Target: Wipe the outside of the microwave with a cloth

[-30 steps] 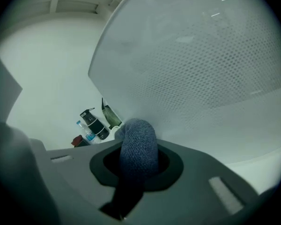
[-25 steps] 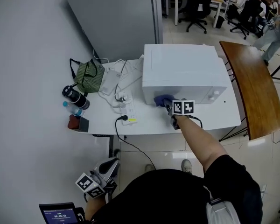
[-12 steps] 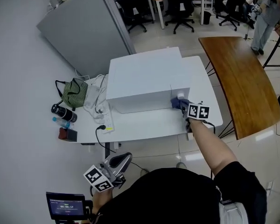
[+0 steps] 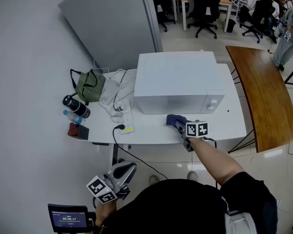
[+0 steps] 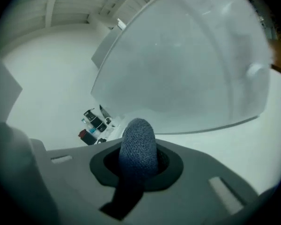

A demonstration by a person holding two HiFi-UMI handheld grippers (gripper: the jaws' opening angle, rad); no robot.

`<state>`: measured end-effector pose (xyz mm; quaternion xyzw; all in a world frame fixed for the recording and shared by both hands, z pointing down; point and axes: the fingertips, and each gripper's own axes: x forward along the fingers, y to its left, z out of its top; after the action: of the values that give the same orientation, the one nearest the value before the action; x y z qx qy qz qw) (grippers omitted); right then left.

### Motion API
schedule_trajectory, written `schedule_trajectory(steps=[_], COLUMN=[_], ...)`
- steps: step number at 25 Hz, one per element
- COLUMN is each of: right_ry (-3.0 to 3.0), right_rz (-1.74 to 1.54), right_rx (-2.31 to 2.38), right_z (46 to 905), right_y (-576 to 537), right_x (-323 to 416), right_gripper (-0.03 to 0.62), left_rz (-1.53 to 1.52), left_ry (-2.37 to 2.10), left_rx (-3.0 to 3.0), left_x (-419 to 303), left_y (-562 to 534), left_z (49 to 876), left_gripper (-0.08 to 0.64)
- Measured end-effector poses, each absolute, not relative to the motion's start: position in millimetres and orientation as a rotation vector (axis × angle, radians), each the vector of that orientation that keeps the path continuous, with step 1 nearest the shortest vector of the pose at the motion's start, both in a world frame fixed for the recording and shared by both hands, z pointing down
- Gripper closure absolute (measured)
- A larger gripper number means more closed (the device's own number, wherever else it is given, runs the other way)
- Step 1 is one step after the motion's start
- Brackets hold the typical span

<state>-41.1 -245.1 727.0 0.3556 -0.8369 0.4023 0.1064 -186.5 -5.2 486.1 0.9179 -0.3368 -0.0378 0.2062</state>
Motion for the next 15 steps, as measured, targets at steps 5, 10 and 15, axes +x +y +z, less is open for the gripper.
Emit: schedule_trajectory(steps=[5,10,15], right_ry=[-2.418,-2.391,-2.363], right_rz=[1.230,1.283,1.307], right_rx=[0.999,1.074,1.151], right_z=[764,782,786], right_y=[-269,-298,-312], right_x=[-172,-222,-185], right_gripper=[0.537,0.537,0.536], left_rz=[-0.086,-0.060,-0.029], left_ry=[-1.042,-1.130,-1.132], left_rx=[2.454,2.365,2.356], left_x=[-288,-346,-334], left_y=[27,47,44], left_z=[510,528,526], left_gripper=[0.557,0.557,0.557])
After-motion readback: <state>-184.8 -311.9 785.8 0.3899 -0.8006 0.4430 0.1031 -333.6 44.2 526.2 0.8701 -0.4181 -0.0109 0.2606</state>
